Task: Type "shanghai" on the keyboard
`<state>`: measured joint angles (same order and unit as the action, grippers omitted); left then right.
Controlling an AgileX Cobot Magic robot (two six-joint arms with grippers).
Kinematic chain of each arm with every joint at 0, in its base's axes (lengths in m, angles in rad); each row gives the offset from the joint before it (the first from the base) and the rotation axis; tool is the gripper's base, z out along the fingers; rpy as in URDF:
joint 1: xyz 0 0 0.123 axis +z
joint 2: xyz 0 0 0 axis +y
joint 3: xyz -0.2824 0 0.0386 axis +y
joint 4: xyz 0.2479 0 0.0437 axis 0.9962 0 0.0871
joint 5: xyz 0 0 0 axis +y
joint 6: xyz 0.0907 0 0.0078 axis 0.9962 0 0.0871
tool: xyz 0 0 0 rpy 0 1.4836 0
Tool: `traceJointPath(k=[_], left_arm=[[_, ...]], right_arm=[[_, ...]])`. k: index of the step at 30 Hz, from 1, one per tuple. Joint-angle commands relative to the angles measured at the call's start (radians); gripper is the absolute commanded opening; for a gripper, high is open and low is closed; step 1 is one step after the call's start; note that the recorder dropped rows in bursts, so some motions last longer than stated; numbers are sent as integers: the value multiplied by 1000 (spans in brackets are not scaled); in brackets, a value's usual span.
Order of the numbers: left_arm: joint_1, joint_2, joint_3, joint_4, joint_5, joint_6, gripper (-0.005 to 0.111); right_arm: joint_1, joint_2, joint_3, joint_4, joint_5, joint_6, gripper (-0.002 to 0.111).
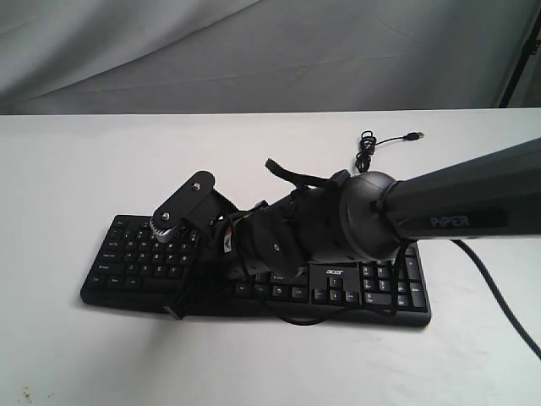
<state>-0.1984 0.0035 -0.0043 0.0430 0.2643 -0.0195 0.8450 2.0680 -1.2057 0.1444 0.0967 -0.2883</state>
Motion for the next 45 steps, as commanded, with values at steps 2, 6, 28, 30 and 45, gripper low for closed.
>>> traceJointPath(k=[2,6,28,30,45], left_arm=[[-4,-3,4,1,-5,-3,0],[-4,-3,4,1,-5,-3,0],[-4,-3,4,1,-5,-3,0],[-4,-3,4,1,-5,-3,0],[-4,-3,4,1,-5,-3,0]], right_arm=[[2,-1,5,4,-21,5,0],[1,23,5,4,-41,5,0],[-8,19,-79,12,20,5,0],[-8,39,-123,12,49,1,0],[-8,105,-168,12,39,-10,0]])
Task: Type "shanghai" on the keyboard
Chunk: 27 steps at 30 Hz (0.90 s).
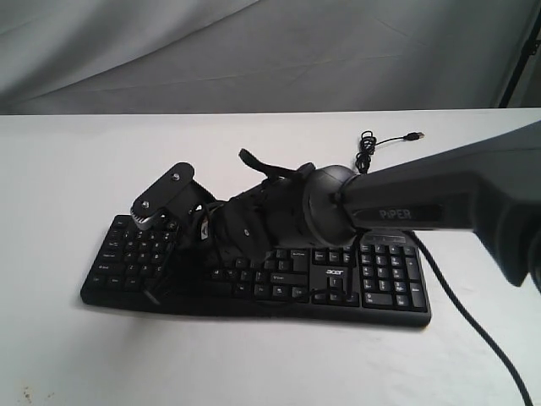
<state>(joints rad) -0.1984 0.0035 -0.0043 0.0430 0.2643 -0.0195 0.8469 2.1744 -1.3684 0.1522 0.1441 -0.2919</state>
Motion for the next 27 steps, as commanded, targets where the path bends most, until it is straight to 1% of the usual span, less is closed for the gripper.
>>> traceJointPath(k=[1,14,27], left_arm=[[-4,-3,4,1,-5,-3,0],[-4,-3,4,1,-5,-3,0],[-4,-3,4,1,-5,-3,0]], right_arm=[[-10,-1,-6,4,-8,-7,0],[-12,30,-6,4,-21,-14,0],[-12,-53,5,-14,22,-16,0]])
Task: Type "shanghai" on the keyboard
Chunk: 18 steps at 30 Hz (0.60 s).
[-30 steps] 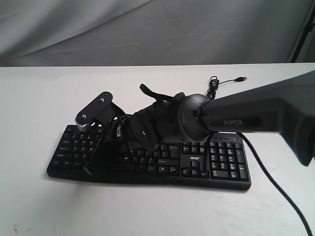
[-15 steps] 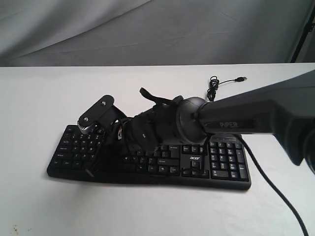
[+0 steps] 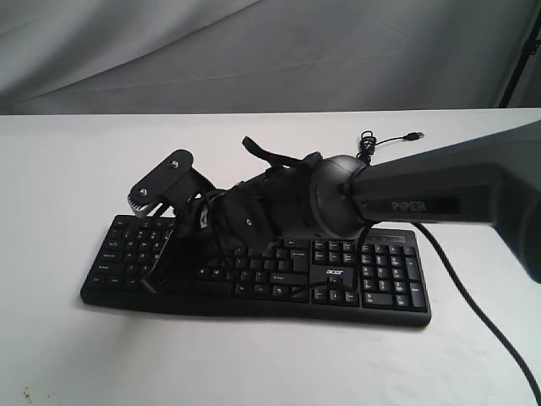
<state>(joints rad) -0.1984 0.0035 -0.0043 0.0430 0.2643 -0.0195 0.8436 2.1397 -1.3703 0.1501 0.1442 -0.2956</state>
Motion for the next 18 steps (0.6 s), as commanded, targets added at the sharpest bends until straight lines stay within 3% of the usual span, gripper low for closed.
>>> traceJointPath(k=[1,18], left_arm=[[-4,-3,4,1,-5,-3,0],[-4,-3,4,1,-5,-3,0]], right_arm=[[-12,-18,12,-12,22,-12,0],[-35,-20,60,-9,-11,-12,0]])
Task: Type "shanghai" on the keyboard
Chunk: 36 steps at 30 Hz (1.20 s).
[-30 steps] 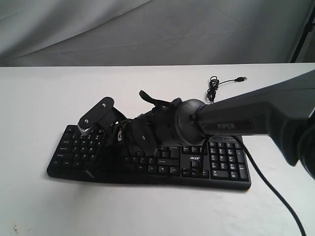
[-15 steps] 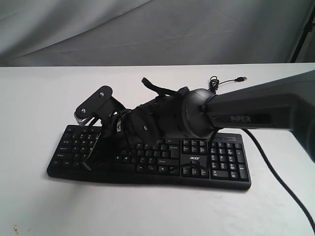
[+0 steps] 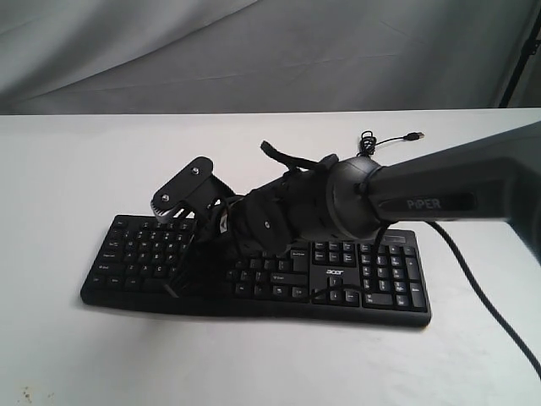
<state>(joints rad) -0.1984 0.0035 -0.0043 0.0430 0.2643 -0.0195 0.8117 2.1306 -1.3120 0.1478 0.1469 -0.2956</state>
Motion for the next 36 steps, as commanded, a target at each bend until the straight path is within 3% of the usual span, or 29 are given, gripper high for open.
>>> traceJointPath(k=[1,36], left_arm=[[-4,-3,4,1,-5,-3,0],[-4,-3,4,1,-5,-3,0]], right_arm=[[-1,-11,1,-6,-16,-12,0],[7,27,1,16,-2,-11,0]])
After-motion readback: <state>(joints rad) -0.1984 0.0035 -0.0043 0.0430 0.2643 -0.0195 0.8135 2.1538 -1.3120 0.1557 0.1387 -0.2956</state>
